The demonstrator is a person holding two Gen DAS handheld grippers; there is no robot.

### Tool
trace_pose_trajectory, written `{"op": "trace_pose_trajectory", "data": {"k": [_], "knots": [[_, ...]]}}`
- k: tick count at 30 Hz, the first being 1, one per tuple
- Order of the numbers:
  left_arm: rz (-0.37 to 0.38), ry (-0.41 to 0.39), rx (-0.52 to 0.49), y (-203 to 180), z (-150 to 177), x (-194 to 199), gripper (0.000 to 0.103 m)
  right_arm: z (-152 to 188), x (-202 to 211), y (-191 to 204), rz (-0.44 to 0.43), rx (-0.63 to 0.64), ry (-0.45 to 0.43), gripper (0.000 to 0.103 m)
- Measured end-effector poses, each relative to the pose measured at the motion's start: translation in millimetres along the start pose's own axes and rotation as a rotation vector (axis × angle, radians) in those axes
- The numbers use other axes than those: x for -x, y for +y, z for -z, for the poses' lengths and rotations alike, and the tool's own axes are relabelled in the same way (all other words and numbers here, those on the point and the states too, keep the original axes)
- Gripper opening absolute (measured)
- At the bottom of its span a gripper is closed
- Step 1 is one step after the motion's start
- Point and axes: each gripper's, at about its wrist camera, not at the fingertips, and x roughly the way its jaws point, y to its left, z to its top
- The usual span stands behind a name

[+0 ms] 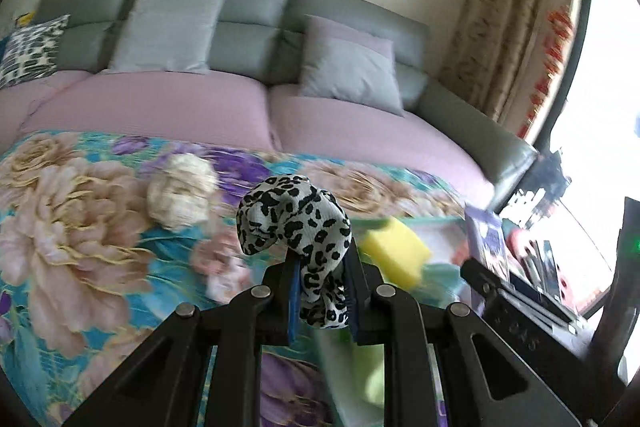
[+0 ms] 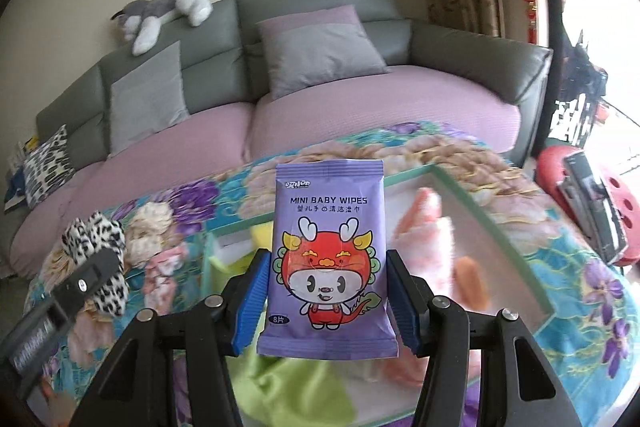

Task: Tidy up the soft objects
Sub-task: 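Carry the wipes pack and scrunchie over the tray with both tools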

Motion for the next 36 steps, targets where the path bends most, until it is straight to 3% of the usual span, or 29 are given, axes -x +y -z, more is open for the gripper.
{"op": "trace_pose_trajectory", "data": {"k": [7, 15, 24, 36], "knots": [[0.071, 0.059, -0.071, -34, 12, -14, 0.02, -5, 4, -32, 0.044, -0.056, -0.011, 0.059], [0.117, 0.141, -0.082, -50, 27, -27, 0.02, -3, -1, -49, 0.058, -0.069, 0.02, 0.059], [0.102, 0.257, -0.115, -60, 50, -55, 0.02, 9, -22, -47, 0.03, -0.07, 0.102, 0.059], [0.082, 0.325, -0.141, -63, 67, -78, 0.023, 19, -41, -53, 0.035, -0.09, 0.177, 0.06]]}}
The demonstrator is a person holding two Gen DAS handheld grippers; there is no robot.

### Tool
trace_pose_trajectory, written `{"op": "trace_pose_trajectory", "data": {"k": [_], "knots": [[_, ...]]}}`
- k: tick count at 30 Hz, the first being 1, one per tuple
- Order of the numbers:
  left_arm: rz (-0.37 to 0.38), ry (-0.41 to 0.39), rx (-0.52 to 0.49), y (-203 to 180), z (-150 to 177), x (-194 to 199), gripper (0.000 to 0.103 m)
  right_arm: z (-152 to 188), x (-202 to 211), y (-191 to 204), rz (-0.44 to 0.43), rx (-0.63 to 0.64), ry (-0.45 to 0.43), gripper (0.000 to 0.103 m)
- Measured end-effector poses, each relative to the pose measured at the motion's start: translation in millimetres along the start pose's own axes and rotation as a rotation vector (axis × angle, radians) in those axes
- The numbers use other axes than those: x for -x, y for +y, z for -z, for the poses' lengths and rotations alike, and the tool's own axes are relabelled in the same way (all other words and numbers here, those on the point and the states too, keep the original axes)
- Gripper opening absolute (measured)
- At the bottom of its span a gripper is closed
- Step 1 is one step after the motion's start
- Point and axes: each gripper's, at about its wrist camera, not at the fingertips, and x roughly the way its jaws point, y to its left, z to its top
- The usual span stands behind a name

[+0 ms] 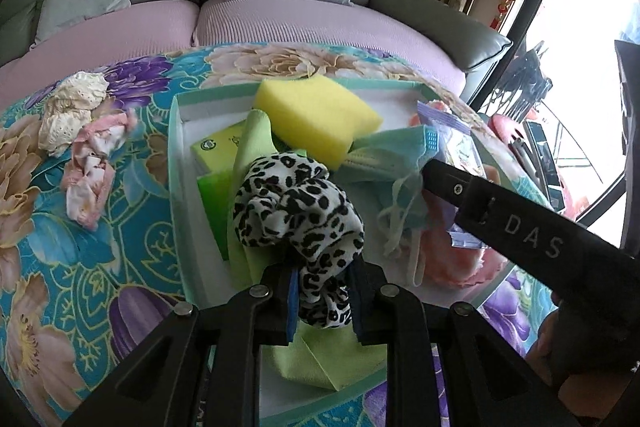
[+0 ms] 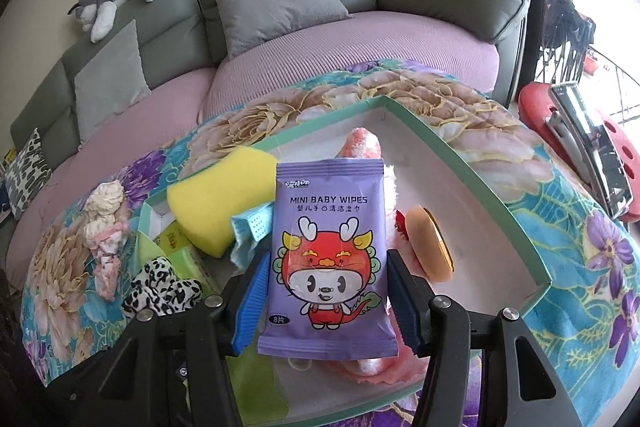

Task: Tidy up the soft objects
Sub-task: 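Carry the wipes pack and scrunchie over the tray with both tools, then release the scrunchie and wipes pack into the tray, opening both tools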

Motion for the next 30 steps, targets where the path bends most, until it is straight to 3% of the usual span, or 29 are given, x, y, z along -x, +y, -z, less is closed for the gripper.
{"op": "trace_pose_trajectory", "data": {"k": [9, 19, 22, 30], "knots": [[0.015, 0.016, 0.022, 4, -1, 0, 0.024, 0, 2, 0, -0.005, -0.003, -0.005, 0.061], [0.06, 0.001, 0.06, 9, -5, 16, 0.048, -1, 7, 2, -0.002, 0.008, -0.011, 0.064], [0.068, -0.01, 0.062, 9, -7, 23, 0.051, -2, 11, 3, 0.001, 0.006, -0.019, 0.071], [0.064, -0.093, 0.061, 14, -13, 52, 0.056, -6, 21, 1, 0.002, -0.004, -0.051, 0.072]]}}
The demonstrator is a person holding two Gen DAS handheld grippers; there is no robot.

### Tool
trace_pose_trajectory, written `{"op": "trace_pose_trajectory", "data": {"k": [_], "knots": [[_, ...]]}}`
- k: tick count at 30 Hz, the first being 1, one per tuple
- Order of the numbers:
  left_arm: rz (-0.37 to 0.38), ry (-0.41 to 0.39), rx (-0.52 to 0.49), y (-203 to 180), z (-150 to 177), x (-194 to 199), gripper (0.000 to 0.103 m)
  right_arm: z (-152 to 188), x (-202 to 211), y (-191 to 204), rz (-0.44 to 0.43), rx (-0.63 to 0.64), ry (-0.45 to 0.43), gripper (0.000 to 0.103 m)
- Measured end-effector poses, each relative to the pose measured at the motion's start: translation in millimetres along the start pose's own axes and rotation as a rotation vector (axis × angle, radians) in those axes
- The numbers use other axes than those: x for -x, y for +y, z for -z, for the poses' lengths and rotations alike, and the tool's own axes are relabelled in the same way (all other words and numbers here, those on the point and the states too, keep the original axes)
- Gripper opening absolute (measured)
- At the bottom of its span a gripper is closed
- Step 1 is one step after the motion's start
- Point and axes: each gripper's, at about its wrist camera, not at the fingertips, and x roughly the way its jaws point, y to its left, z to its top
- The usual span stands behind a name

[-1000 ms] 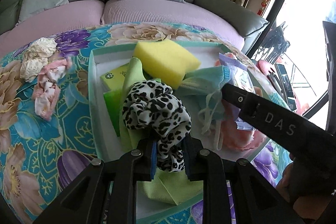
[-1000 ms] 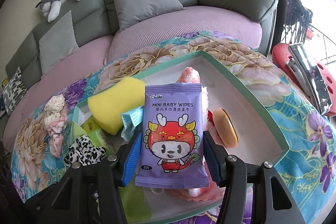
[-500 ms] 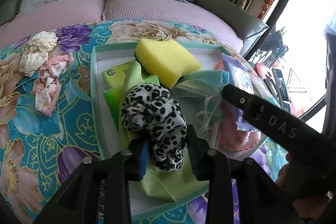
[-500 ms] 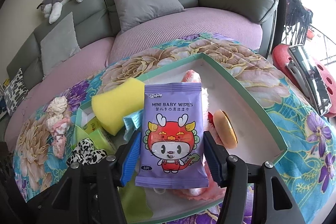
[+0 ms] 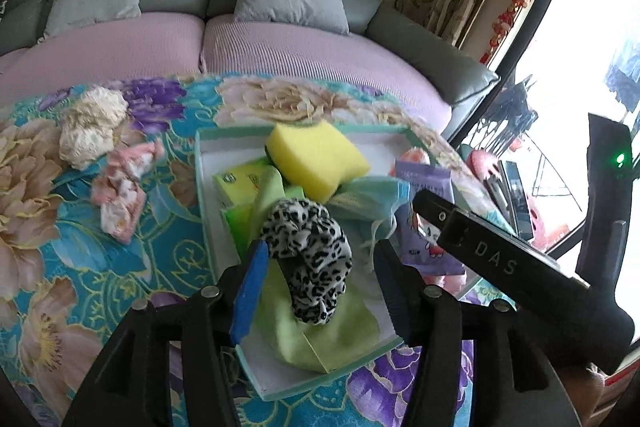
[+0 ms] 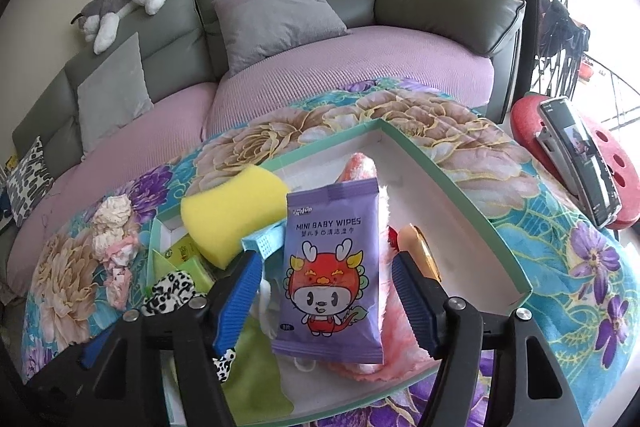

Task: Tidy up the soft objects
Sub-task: 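Release the scrunchie and wipes pack into the tray, opening both tools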

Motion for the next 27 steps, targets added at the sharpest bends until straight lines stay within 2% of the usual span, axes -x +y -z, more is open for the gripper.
{"op": "trace_pose_trajectory", "data": {"k": [5, 14, 20, 22, 27], "knots": [[-0.027, -0.047, 0.035, 15, -6, 12, 0.057, -1, 3, 1, -0.007, 0.004, -0.007, 0.072], [-0.201, -0.061, 0.207, 80, -7, 17, 0.058, 0, 4, 11, -0.032, 0.026, -0.002, 0.072], [-0.287, -0.055, 0.301, 112, -3, 19, 0.059, 2, 7, 26, -0.054, 0.058, -0.01, 0.073], [-0.305, -0.054, 0.32, 119, -1, 19, 0.079, 3, 7, 31, -0.053, 0.075, -0.011, 0.077], [-0.336, -0.065, 0.336, 126, 0, 20, 0.082, 6, 5, 42, -0.046, 0.116, -0.01, 0.082]]}}
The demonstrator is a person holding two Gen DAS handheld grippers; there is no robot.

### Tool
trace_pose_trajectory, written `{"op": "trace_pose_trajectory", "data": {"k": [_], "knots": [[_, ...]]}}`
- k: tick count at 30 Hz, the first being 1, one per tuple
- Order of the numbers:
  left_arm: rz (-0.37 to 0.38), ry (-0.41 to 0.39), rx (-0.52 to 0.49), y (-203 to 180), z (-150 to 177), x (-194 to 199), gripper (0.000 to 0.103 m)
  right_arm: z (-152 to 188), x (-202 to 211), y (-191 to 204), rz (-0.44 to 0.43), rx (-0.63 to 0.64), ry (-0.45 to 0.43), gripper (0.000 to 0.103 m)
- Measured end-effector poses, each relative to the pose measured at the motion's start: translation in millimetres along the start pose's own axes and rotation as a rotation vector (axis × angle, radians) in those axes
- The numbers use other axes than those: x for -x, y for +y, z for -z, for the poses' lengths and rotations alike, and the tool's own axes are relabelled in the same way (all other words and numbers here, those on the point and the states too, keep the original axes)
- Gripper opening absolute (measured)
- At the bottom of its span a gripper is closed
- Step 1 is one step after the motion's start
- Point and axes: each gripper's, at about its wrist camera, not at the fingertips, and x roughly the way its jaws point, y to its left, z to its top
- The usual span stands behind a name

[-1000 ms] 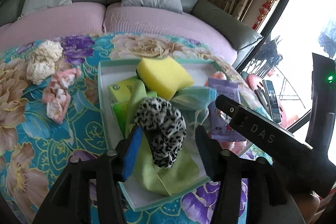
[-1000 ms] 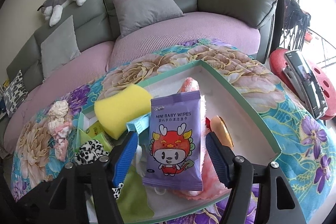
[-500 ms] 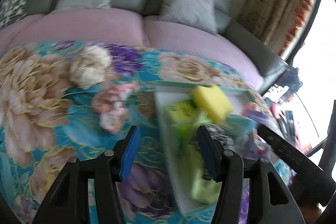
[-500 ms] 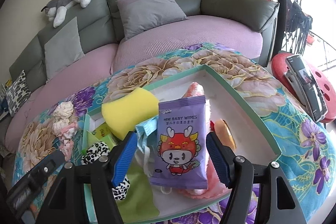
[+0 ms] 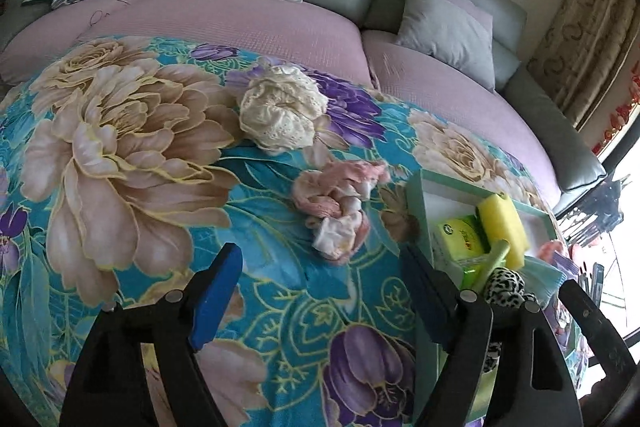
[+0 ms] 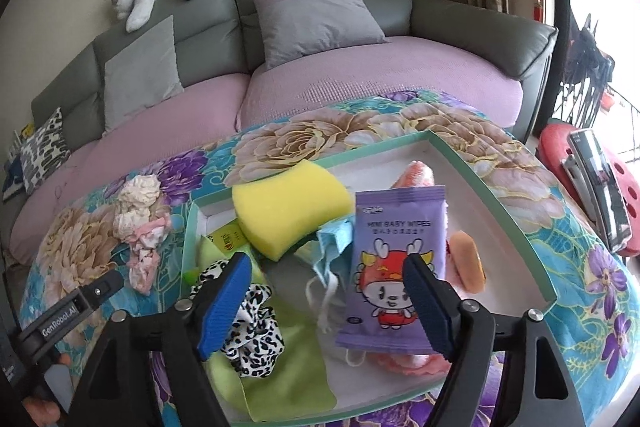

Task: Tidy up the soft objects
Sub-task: 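Release the scrunchie and wipes pack into the tray, opening both tools, then grasp the pink cloth with the right tool while the left tool grasps the cream lace cloth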

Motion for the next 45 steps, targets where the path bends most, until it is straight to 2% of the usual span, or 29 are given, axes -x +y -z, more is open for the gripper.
{"op": "trace_pose_trajectory", "data": {"k": [5, 16, 24, 32, 41, 45], "knots": [[-0.05, -0.031, 0.015, 6, -2, 0, 0.092, 1, 0, 8, -0.01, 0.021, -0.005, 0.084], [-0.1, -0.064, 0.068, 36, -14, 5, 0.092, 4, 1, 34, -0.089, 0.049, -0.004, 0.084], [-0.121, -0.065, 0.079, 51, -19, 7, 0.092, 10, -4, 56, -0.099, 0.096, 0.015, 0.084], [-0.121, -0.052, 0.082, 60, -30, 7, 0.092, 8, -7, 84, -0.149, 0.131, 0.021, 0.084], [-0.121, -0.011, 0.058, 90, -75, -2, 0.092, 10, -28, 151, -0.238, 0.239, 0.055, 0.084], [-0.058, 0.038, 0.061, 99, -87, -22, 0.092, 14, -56, 177, -0.259, 0.278, 0.113, 0.084]]}}
